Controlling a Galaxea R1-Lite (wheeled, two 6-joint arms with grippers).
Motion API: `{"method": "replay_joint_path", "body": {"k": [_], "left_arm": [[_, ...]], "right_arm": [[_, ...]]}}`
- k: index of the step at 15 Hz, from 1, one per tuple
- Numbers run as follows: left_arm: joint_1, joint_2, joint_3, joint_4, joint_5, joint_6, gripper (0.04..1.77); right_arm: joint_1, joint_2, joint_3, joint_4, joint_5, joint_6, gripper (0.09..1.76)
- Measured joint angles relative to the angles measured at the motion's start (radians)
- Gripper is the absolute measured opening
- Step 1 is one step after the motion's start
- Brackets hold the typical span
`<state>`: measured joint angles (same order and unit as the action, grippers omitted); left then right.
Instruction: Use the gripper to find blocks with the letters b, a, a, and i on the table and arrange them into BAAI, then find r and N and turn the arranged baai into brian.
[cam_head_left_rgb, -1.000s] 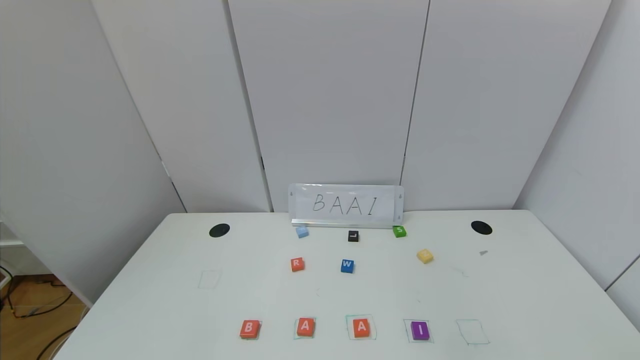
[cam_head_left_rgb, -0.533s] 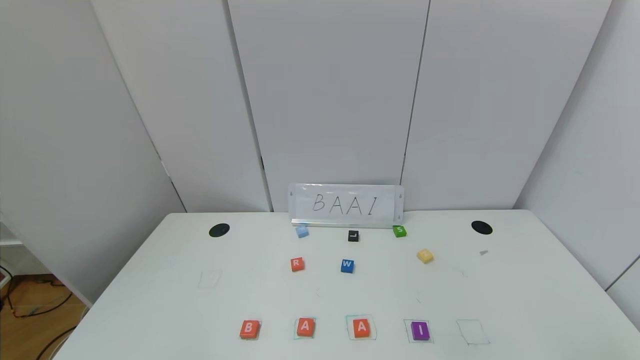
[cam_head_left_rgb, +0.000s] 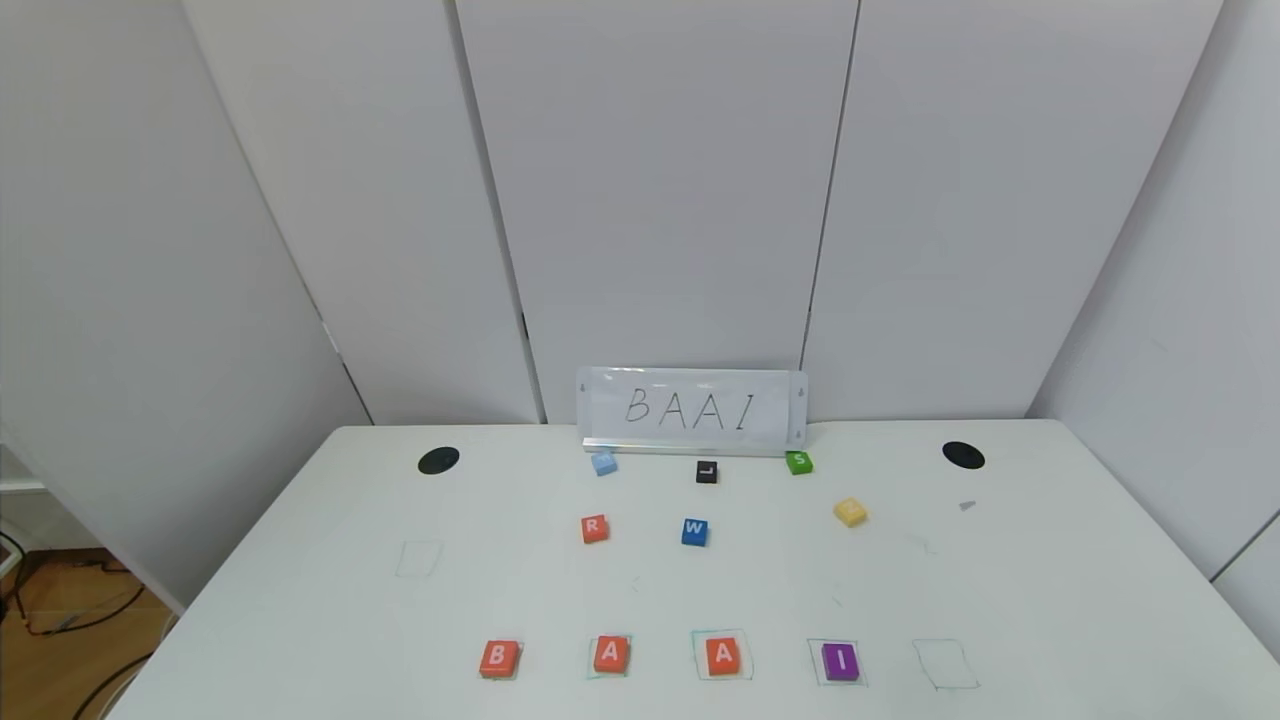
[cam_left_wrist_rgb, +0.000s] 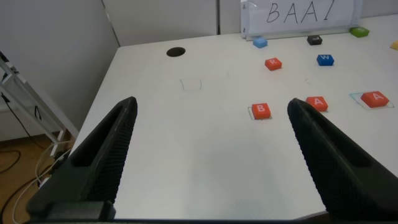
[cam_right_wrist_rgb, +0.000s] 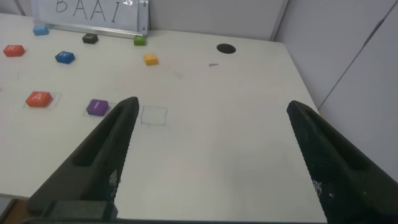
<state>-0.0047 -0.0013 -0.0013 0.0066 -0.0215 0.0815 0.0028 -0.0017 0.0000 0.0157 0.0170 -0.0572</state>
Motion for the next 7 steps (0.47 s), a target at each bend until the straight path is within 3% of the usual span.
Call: {"method": "replay_joint_path", "body": {"k": [7], "left_arm": [[0.000, 0.000, 0.001, 0.002, 0.001, -0.003, 1.72]], "right_arm": [[0.000, 0.000, 0.000, -0.001, 0.000, 0.020, 1.71]]}}
